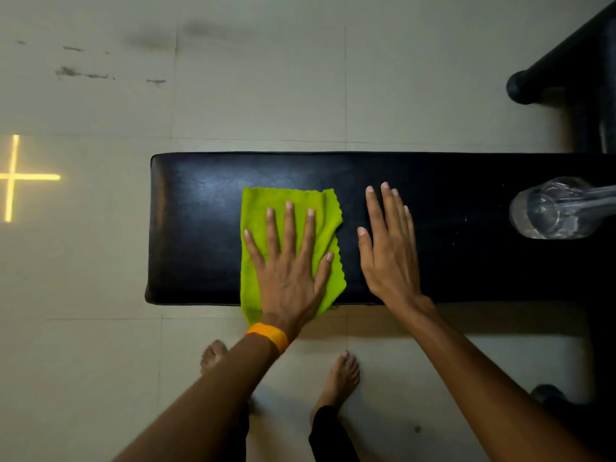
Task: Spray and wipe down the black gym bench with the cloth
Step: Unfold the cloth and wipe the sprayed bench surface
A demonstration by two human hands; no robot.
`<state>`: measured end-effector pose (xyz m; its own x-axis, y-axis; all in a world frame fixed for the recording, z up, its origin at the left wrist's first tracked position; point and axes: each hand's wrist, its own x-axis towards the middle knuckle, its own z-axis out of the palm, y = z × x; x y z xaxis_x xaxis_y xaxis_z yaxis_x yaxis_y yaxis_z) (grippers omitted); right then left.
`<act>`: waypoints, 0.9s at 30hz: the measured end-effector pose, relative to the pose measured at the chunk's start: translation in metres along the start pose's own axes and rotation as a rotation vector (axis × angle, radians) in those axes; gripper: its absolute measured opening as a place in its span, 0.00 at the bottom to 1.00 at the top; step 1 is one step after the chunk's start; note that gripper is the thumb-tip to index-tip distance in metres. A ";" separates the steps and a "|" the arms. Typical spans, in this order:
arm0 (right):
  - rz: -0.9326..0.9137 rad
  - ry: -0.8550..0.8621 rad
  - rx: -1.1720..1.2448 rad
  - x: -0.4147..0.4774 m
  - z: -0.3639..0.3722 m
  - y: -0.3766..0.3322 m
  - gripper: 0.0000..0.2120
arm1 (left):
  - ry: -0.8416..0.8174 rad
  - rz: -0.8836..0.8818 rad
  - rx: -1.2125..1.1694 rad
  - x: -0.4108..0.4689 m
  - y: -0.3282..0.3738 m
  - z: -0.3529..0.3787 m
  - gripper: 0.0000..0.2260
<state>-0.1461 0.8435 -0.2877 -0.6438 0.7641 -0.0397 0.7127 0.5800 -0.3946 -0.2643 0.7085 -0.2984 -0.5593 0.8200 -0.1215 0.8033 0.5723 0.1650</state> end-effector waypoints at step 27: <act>-0.080 -0.043 -0.184 0.026 0.025 -0.041 0.28 | 0.051 0.094 -0.056 0.046 -0.072 -0.015 0.29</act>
<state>-0.1992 0.8319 -0.2956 -0.7089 0.7032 -0.0556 0.6951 0.6830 -0.2243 -0.3509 0.7053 -0.3009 -0.4930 0.8684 -0.0533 0.8406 0.4913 0.2281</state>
